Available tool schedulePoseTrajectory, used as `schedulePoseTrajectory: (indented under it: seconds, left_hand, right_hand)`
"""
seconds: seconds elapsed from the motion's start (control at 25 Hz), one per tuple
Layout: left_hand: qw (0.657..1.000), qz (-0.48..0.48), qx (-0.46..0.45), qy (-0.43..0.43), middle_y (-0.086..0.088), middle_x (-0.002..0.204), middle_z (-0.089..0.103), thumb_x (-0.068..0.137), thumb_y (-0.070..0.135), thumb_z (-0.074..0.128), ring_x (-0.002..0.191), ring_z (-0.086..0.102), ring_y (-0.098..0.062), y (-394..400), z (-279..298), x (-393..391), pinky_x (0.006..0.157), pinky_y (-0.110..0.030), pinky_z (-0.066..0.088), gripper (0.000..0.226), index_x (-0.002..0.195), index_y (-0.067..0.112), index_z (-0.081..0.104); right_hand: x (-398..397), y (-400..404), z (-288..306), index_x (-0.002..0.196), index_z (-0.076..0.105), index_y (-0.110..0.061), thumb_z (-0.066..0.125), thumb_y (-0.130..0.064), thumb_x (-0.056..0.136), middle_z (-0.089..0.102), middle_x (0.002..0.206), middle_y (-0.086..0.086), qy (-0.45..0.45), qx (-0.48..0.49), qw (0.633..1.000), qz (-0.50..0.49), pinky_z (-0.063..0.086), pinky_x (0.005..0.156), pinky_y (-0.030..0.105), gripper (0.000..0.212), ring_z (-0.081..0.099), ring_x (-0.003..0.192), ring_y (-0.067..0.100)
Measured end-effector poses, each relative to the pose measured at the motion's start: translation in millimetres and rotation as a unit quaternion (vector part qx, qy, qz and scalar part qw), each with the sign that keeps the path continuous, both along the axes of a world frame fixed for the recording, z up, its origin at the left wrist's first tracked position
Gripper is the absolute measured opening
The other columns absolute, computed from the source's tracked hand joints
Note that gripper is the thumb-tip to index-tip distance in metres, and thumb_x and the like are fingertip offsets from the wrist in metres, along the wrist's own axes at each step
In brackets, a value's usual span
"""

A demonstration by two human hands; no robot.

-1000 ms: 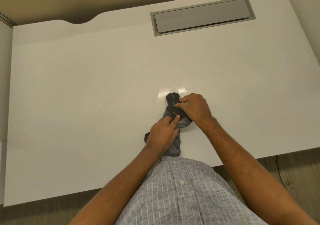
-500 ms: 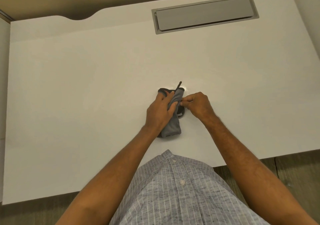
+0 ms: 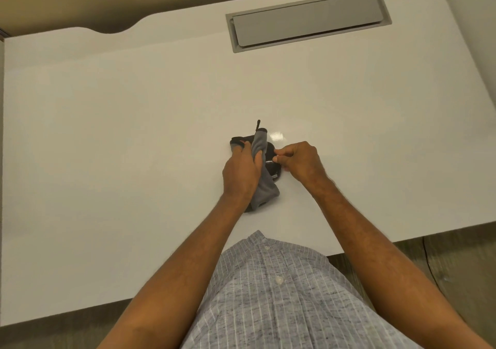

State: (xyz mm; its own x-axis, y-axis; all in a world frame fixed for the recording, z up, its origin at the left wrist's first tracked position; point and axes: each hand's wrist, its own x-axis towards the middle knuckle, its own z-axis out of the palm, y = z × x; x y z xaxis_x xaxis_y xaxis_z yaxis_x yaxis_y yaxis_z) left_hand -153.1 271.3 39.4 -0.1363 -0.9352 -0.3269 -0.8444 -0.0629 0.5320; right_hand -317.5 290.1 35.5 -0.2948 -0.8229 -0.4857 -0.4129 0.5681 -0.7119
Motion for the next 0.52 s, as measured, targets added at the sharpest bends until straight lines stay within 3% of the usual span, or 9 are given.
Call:
schedulePoseTrajectory:
  seconds: [0.16, 0.32, 0.44, 0.52]
  left_hand:
    - [0.999, -0.038, -0.004, 0.012, -0.015, 0.132, 0.055, 0.108, 0.035, 0.042, 0.106, 0.065, -0.032, 38.1, 0.7, 11.9, 0.086, -0.044, 0.057, 0.051, 0.152, 0.010, 0.039]
    - [0.987, -0.156, -0.040, -0.016, -0.013, 0.136, 0.056, 0.106, 0.035, 0.048, 0.107, 0.064, -0.029, 73.4, -3.6, 24.8, 0.084, -0.044, 0.059, 0.058, 0.158, 0.016, 0.033]
    - [0.981, -0.194, -0.008, -0.009, -0.007, 0.135, 0.059, 0.104, 0.037, 0.051, 0.110, 0.063, -0.024, 80.7, -3.4, 31.3, 0.090, -0.041, 0.057, 0.052, 0.154, 0.025, 0.042]
    - [0.986, -0.139, 0.016, 0.091, -0.001, 0.120, 0.065, 0.102, 0.036, 0.054, 0.101, 0.064, -0.017, 74.7, 4.4, 38.6, 0.086, -0.036, 0.056, 0.033, 0.133, 0.030, 0.063]
  right_hand:
    - [1.6, 2.3, 0.6, 0.111, 0.079, -0.010, 0.082, -0.018, 0.086, 0.080, 0.111, 0.010, -0.004, -0.005, 1.000, -0.001, 0.058, 0.098, 0.042, 0.027, 0.075, 0.101, 0.022]
    - [1.0, 2.2, 1.4, 0.108, 0.081, -0.013, 0.081, -0.017, 0.085, 0.081, 0.106, 0.007, -0.004, -0.008, 1.000, -0.002, 0.061, 0.093, 0.040, 0.023, 0.075, 0.093, 0.020]
    - [0.6, 1.7, 1.1, 0.109, 0.081, -0.015, 0.082, -0.021, 0.084, 0.080, 0.110, 0.005, 0.017, -0.003, 1.000, 0.014, 0.056, 0.092, 0.029, 0.026, 0.072, 0.094, 0.015]
    - [0.5, 1.1, 1.9, 0.109, 0.081, -0.016, 0.081, -0.022, 0.084, 0.080, 0.109, 0.004, 0.017, 0.000, 1.000, 0.015, 0.057, 0.091, 0.029, 0.026, 0.072, 0.093, 0.015]
